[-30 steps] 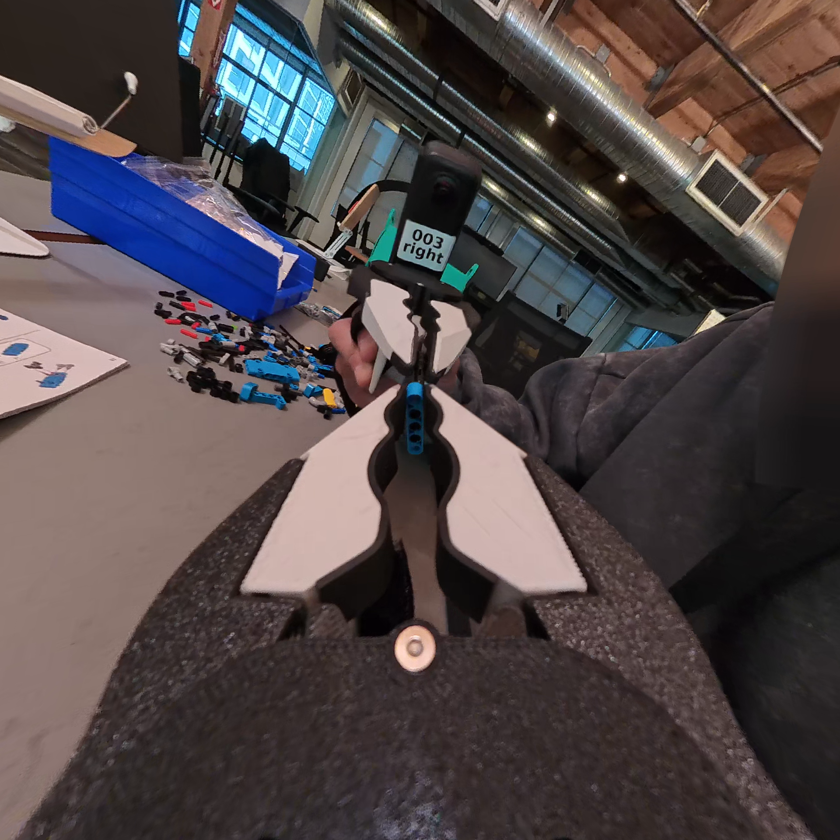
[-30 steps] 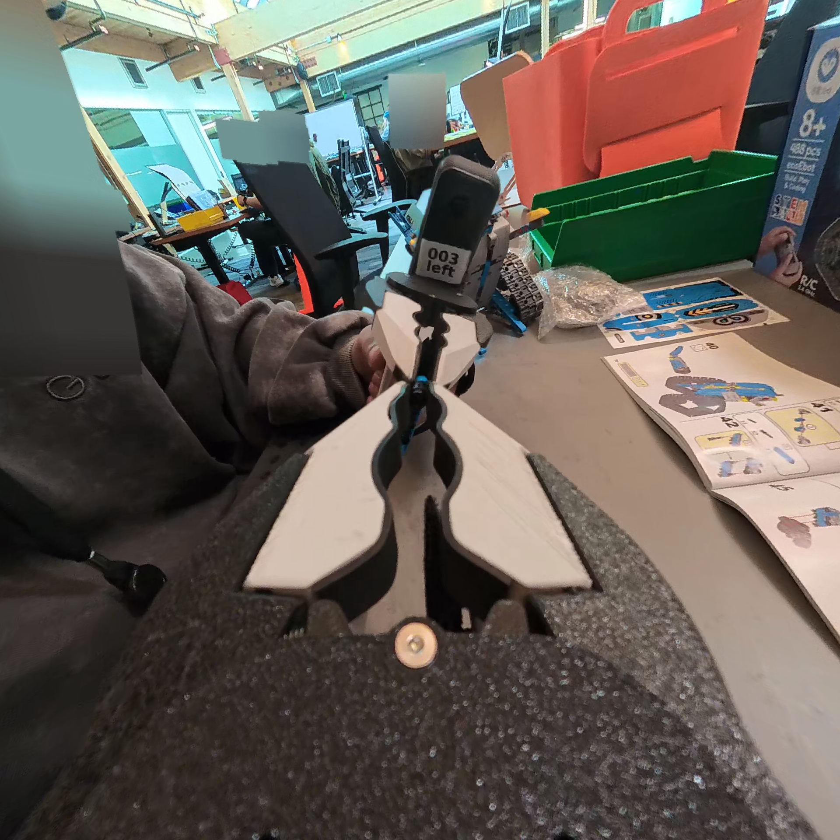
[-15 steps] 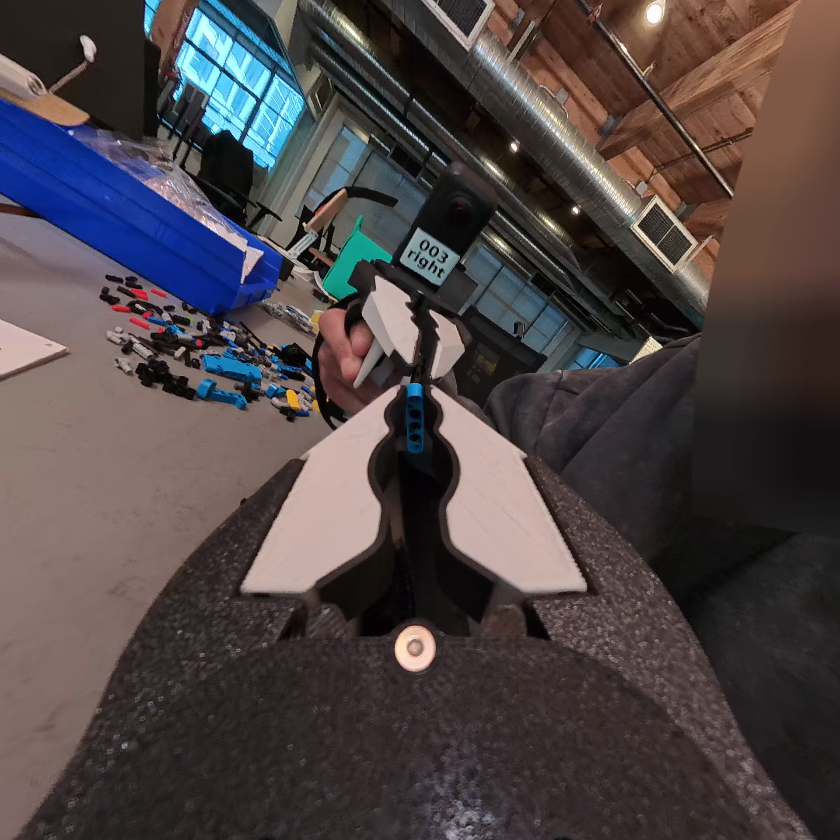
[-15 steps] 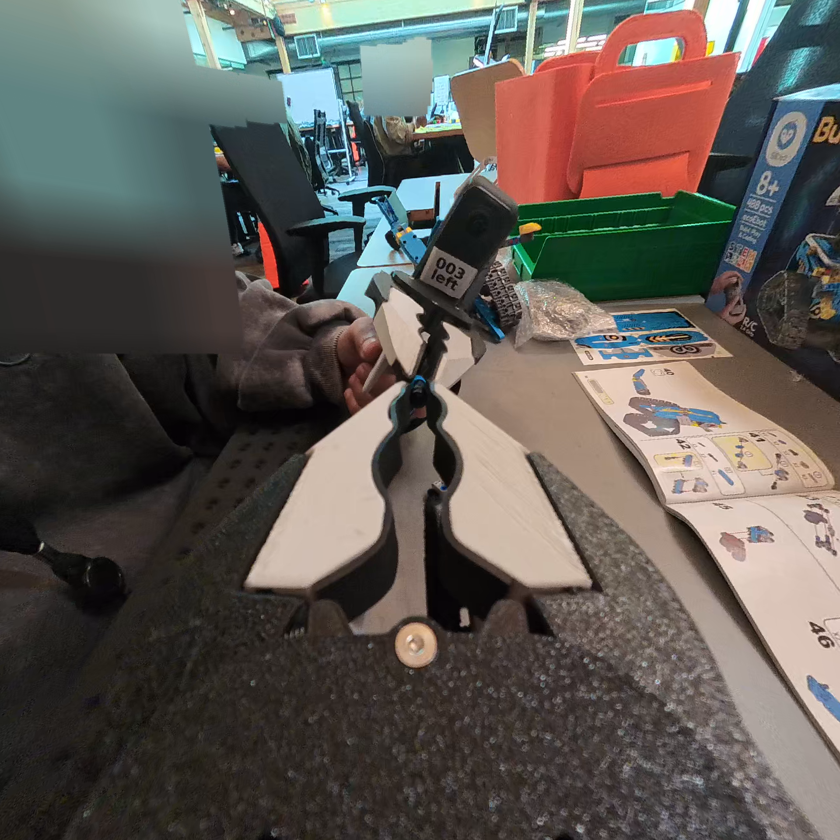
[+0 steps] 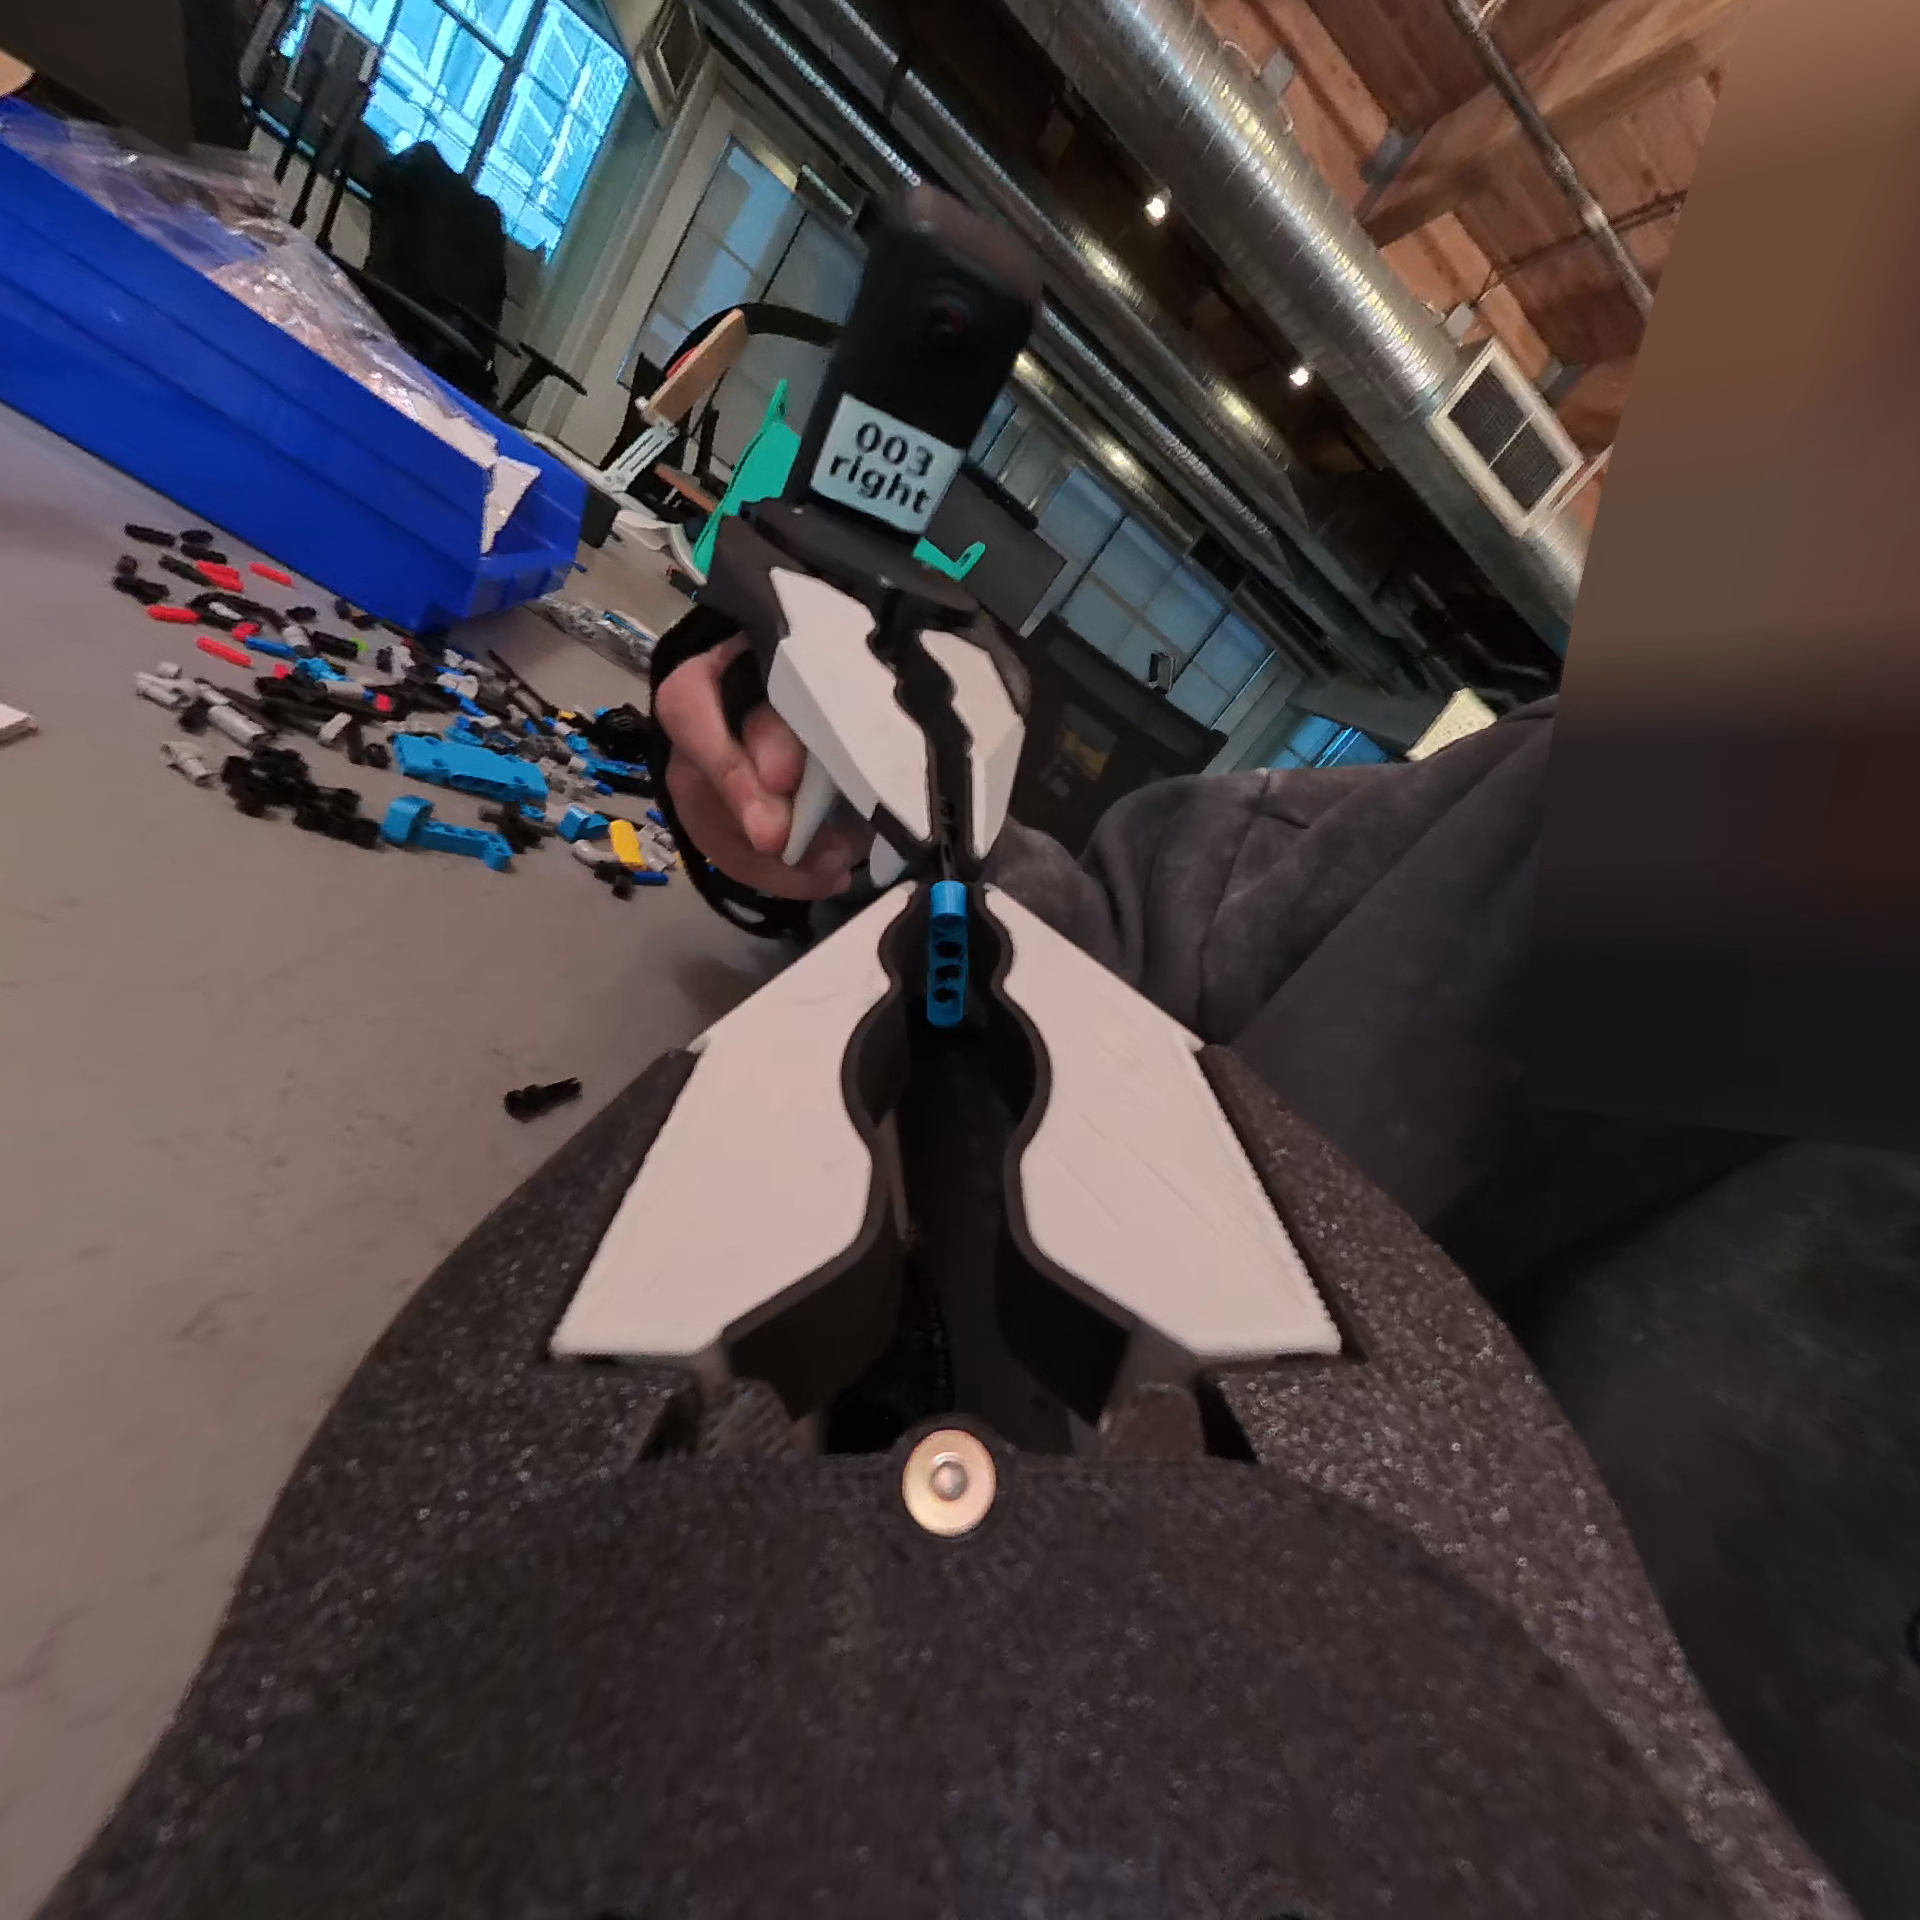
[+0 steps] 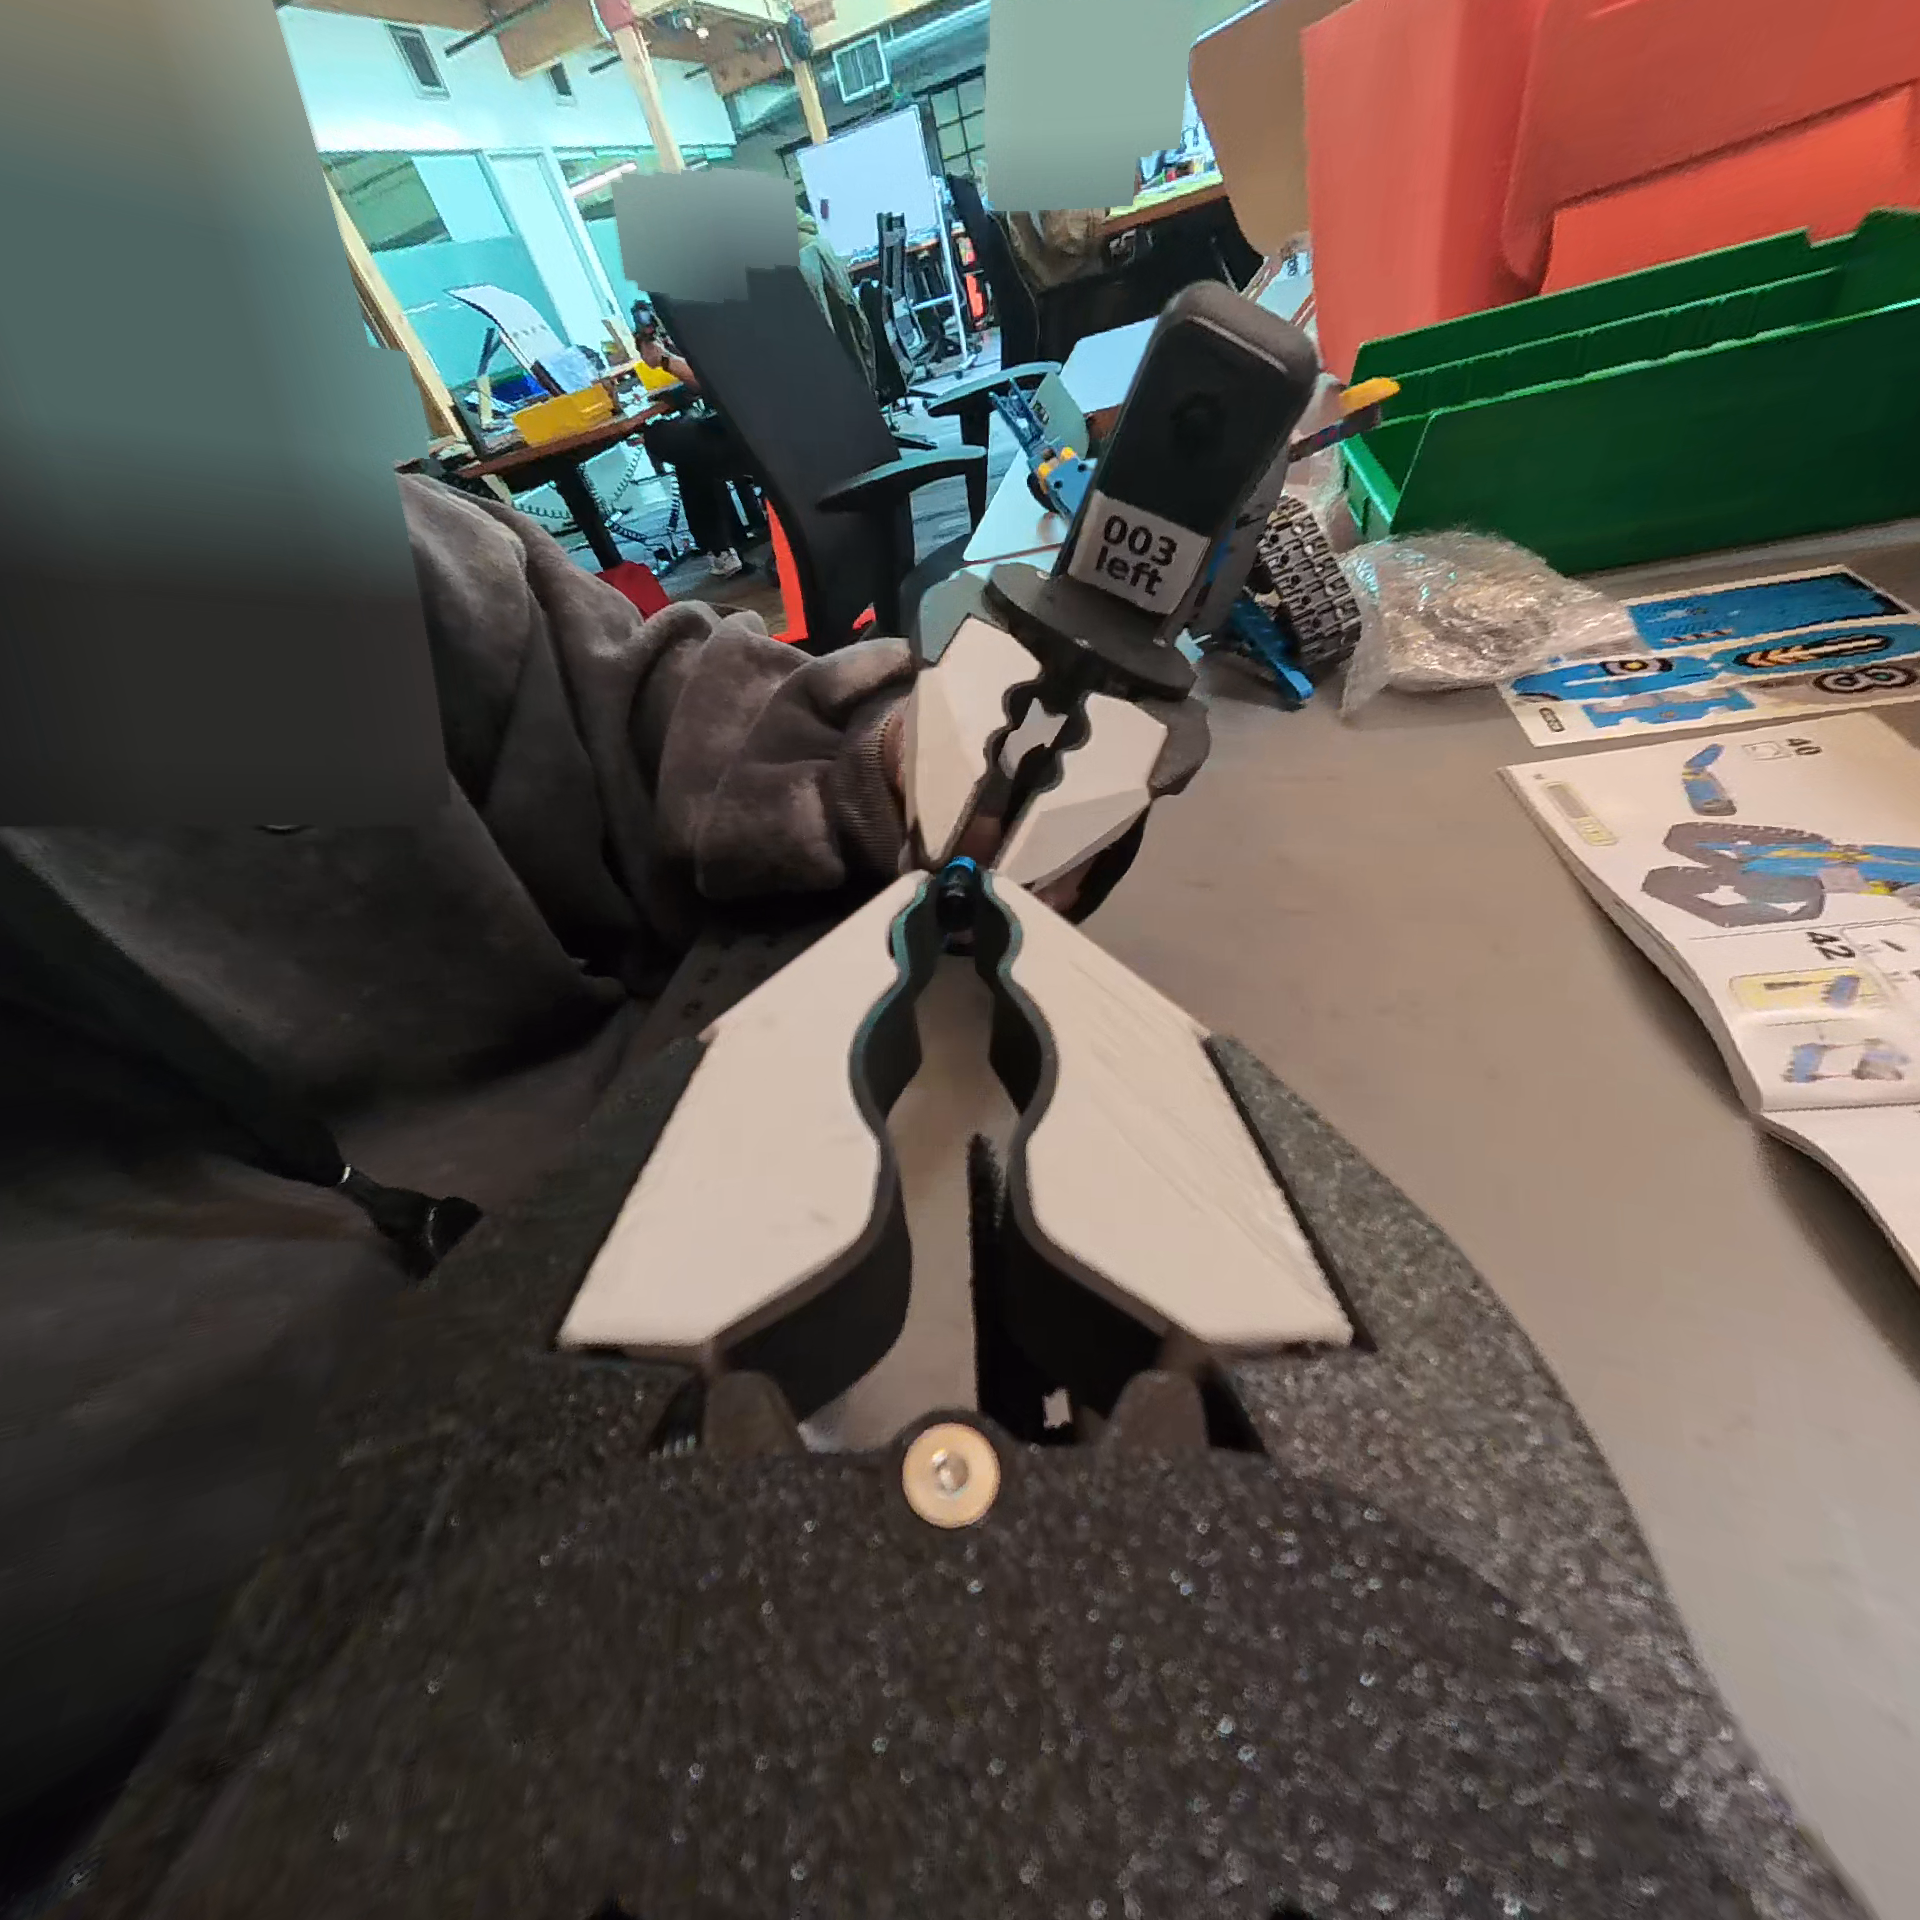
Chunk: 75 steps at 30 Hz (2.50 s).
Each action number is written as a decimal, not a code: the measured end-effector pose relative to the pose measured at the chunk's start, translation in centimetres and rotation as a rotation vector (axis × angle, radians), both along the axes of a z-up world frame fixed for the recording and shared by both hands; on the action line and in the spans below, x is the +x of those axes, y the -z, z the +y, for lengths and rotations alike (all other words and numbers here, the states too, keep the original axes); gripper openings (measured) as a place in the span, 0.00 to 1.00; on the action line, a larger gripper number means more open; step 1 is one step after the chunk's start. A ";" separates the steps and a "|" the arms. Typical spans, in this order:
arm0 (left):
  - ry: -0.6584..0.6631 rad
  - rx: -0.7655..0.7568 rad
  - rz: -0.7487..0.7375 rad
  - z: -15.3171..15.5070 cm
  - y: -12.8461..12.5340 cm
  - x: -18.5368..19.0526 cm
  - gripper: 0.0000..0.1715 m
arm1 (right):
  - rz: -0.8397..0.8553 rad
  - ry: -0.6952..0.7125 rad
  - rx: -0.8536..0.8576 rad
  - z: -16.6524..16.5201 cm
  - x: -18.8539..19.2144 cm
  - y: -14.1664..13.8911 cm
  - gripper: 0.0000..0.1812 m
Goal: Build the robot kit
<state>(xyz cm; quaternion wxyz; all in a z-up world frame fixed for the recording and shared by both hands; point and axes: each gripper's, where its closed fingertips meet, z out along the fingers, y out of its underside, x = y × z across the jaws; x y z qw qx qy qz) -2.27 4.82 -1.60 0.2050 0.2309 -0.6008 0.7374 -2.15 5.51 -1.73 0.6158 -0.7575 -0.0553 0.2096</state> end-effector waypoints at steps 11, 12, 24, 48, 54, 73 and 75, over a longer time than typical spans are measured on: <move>-0.013 0.080 0.010 -0.3 1.5 0.4 0.02 | -0.044 0.008 -0.124 -0.3 0.1 1.8 0.03; -0.011 0.073 0.015 -0.2 1.4 0.4 0.02 | -0.041 0.018 -0.115 -0.2 0.3 1.8 0.03; -0.065 0.313 -0.051 -0.7 5.0 1.1 0.03 | -0.080 0.019 -0.210 -0.3 1.1 4.9 0.03; -0.056 0.784 -0.320 -2.3 11.3 0.1 0.04 | -0.159 -0.052 -0.444 -2.3 0.5 10.0 0.03; -0.059 0.828 -0.337 -2.3 12.0 0.2 0.04 | -0.175 -0.053 -0.468 -2.3 0.4 10.5 0.04; -0.053 0.826 -0.337 -1.6 12.2 0.0 0.04 | -0.183 -0.043 -0.403 -1.1 0.1 10.4 0.03; -0.055 0.825 -0.331 -1.6 12.2 0.1 0.04 | -0.181 -0.039 -0.398 -1.0 0.1 10.4 0.03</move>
